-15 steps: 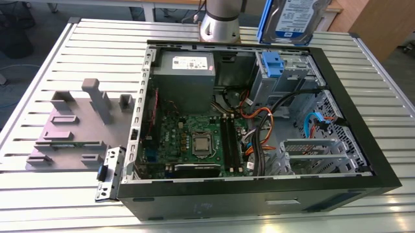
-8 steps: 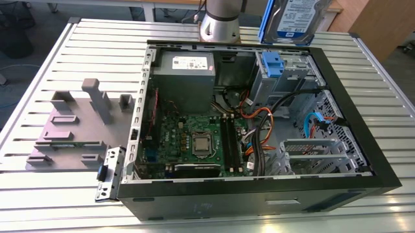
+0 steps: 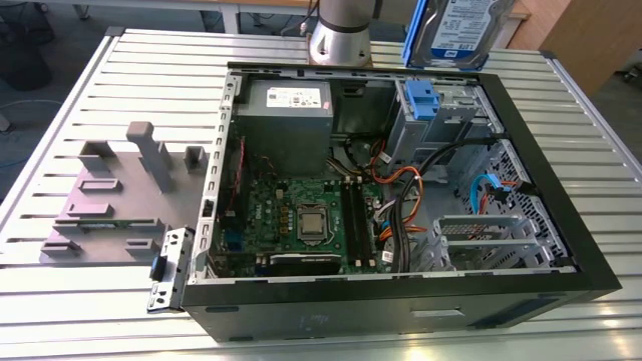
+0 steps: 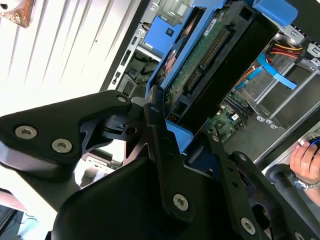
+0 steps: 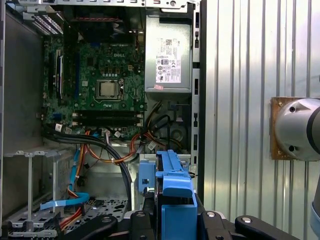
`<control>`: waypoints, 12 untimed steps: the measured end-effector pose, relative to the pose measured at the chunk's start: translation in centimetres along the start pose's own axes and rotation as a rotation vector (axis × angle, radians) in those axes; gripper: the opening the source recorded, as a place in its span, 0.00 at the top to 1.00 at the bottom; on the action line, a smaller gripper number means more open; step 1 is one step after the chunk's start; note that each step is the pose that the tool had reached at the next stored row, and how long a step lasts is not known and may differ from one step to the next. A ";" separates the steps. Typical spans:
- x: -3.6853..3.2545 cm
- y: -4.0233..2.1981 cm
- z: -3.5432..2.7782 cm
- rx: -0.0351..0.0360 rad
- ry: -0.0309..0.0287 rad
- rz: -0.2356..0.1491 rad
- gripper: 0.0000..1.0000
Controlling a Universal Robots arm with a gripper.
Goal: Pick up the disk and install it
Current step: 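Pick up the disk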
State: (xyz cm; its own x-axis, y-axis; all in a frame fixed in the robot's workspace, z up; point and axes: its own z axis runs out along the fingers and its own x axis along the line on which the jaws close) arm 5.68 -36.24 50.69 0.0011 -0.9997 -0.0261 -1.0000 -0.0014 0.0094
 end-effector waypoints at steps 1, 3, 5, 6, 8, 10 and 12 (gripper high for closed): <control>0.00 -0.04 0.00 0.0000 0.0000 0.000 0.63; 0.00 -0.12 0.00 0.0000 0.0000 0.000 0.63; 0.00 -0.20 0.00 0.0000 0.0000 0.000 0.63; 0.00 -0.24 0.00 0.0000 0.0000 0.000 0.63; 0.00 -0.32 0.00 0.0000 0.0000 0.000 0.63; 0.00 -0.40 0.00 0.0000 0.0000 0.000 0.63; 0.00 -0.49 0.00 0.0000 -0.0001 0.000 0.63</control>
State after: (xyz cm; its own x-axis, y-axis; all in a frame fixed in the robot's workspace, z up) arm 6.17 -36.24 50.69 0.0011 -0.9997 -0.0262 -1.0000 -0.0014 0.0094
